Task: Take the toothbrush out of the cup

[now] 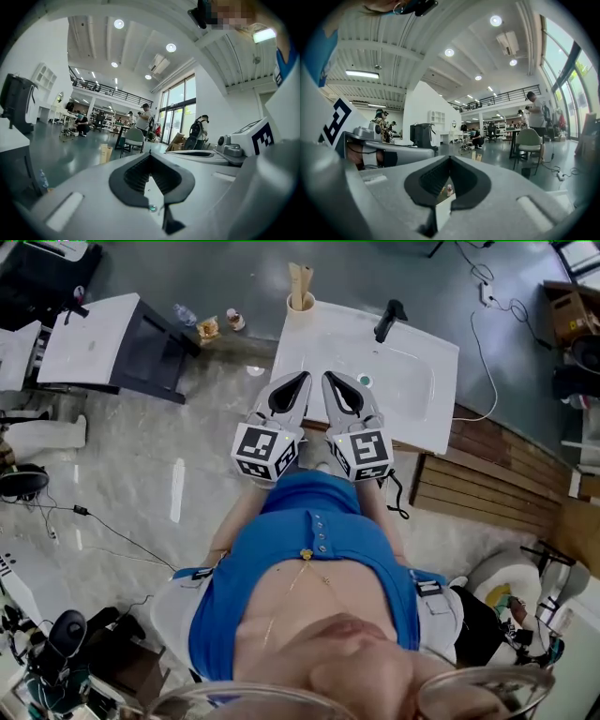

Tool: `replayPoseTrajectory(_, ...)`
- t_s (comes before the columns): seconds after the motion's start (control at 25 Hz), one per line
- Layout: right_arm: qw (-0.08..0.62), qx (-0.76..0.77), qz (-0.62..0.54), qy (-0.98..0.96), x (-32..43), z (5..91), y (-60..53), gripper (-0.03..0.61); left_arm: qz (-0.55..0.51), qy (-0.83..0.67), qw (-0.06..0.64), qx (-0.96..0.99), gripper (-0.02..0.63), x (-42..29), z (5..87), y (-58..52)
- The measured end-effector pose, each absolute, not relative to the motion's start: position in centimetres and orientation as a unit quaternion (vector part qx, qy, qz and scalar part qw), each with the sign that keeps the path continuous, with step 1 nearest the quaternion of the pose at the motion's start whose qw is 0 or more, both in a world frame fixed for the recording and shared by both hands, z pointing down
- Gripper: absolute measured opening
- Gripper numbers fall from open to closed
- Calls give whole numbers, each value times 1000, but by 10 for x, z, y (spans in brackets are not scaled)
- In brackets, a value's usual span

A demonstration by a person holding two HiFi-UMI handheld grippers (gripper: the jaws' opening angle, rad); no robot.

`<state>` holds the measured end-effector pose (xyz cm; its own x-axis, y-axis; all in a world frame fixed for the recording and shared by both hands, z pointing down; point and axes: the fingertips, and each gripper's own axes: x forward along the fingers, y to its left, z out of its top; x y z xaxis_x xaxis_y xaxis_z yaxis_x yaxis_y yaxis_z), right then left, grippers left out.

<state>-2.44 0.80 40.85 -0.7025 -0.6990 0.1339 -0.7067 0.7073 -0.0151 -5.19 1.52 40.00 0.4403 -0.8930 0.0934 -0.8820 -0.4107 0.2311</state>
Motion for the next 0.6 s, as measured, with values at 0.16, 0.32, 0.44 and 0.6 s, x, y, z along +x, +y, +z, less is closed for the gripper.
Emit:
replayPoseTrajectory(0.16, 59, 401, 30, -914, -41, 408, -24, 2, -16, -508, 125, 852, 2, -68, 403, -17)
replayPoseTrajectory(0.32, 63, 416, 30, -907, -60, 412, -53, 2, -12, -493, 123, 861, 2, -87, 407, -48)
replayPoseTrajectory(0.44, 69, 424, 33, -903, -74, 417, -72, 2, -12, -487, 125, 865, 0, -103, 410, -68)
replayPoseTrajectory(0.6, 74, 432, 38, -898, -94, 422, -94, 2, -12, -483, 135, 865, 1, -124, 417, -87)
